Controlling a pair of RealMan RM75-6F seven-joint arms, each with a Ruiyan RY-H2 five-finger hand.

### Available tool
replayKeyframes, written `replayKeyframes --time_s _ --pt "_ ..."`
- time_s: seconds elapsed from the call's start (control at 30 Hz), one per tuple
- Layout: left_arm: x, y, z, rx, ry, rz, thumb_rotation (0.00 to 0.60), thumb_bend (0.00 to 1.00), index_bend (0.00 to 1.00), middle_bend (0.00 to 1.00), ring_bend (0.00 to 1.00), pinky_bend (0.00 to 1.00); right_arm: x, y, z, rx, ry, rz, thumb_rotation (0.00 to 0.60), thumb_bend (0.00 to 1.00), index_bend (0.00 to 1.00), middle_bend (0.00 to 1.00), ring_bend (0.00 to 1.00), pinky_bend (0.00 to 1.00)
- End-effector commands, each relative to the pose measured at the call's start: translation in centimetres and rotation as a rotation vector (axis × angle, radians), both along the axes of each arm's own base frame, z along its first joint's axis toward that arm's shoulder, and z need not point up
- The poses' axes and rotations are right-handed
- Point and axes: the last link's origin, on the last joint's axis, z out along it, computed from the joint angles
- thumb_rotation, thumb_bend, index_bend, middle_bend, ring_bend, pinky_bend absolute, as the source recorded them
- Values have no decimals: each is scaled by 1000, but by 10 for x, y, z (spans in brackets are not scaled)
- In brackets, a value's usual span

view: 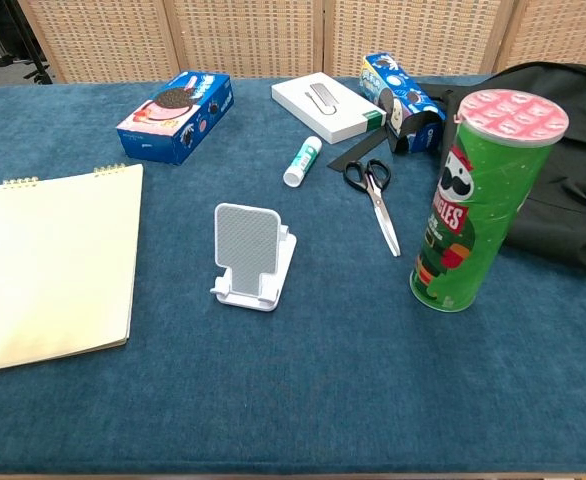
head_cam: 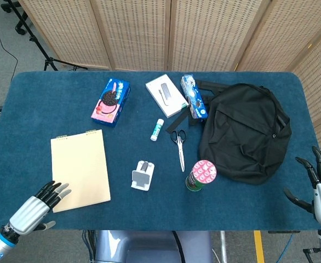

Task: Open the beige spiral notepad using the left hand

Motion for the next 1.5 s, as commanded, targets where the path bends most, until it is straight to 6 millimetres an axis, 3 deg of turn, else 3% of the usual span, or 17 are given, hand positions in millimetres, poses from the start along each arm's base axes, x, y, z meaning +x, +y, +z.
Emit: replayKeyframes --time_s 0.03,0.17,1.03,1.5 --pt "-6 -2 0 1 -18 14 600 102 0 0 0 0 0 0 0 3 -2 -1 600 190 196 0 0 0" --pt "-11 0 -1 23 -36 13 600 164 0 0 0 0 0 0 0 3 -3 -2 600 193 197 0 0 0" --pt "-27 11 -20 42 -10 39 600 218 3 0 0 0 -1 -1 -3 28 -12 -10 600 193 197 0 0 0" --pt "-29 18 -22 62 -8 49 600 274 97 0 0 0 -1 -1 -3 32 -12 -9 600 193 197 0 0 0"
